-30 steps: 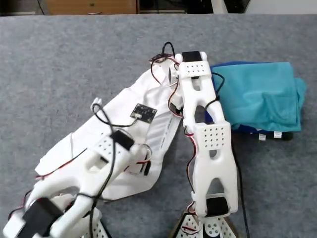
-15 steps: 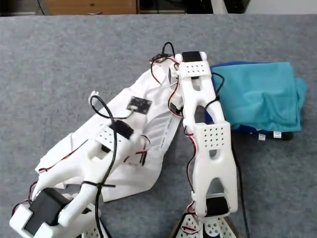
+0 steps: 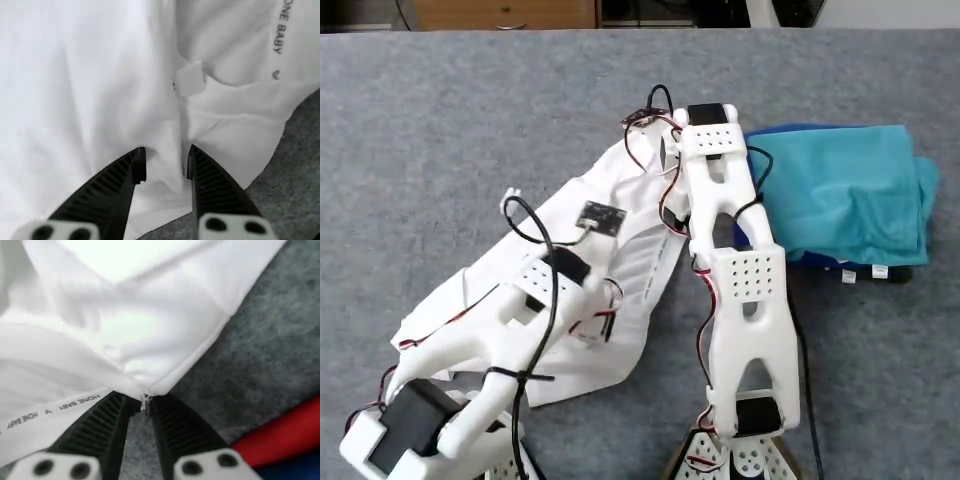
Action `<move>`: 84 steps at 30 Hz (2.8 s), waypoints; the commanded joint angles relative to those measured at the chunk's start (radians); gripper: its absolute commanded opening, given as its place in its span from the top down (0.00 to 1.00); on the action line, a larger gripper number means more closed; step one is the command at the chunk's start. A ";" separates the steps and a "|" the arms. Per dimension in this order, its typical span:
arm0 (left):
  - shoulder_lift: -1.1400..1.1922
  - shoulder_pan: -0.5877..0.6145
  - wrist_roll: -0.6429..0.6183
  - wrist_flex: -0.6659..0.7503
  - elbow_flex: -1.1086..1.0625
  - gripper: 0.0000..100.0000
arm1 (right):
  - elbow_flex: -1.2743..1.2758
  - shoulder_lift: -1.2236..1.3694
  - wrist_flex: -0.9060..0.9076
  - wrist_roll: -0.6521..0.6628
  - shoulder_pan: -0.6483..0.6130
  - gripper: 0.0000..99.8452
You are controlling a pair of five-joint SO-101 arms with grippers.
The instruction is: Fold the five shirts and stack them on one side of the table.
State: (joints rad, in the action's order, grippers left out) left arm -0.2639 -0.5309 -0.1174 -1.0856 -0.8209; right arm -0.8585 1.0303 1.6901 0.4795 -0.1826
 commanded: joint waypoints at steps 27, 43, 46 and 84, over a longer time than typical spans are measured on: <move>0.067 0.035 0.054 -0.069 0.110 0.92 | -0.042 -0.001 -0.023 -0.012 0.033 1.00; 0.061 0.035 0.060 -0.175 0.155 0.84 | -0.042 -0.001 -0.023 -0.012 0.033 1.00; 0.061 0.035 0.060 -0.149 0.153 0.84 | -0.042 -0.001 -0.023 -0.012 0.033 1.00; 0.059 0.058 0.138 -0.247 0.213 0.94 | -0.042 -0.001 -0.023 -0.011 0.031 1.00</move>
State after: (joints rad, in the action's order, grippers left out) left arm -0.1657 -0.5002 0.0115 -1.3157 -0.6567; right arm -0.8585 1.0303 1.6901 0.4795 -0.1826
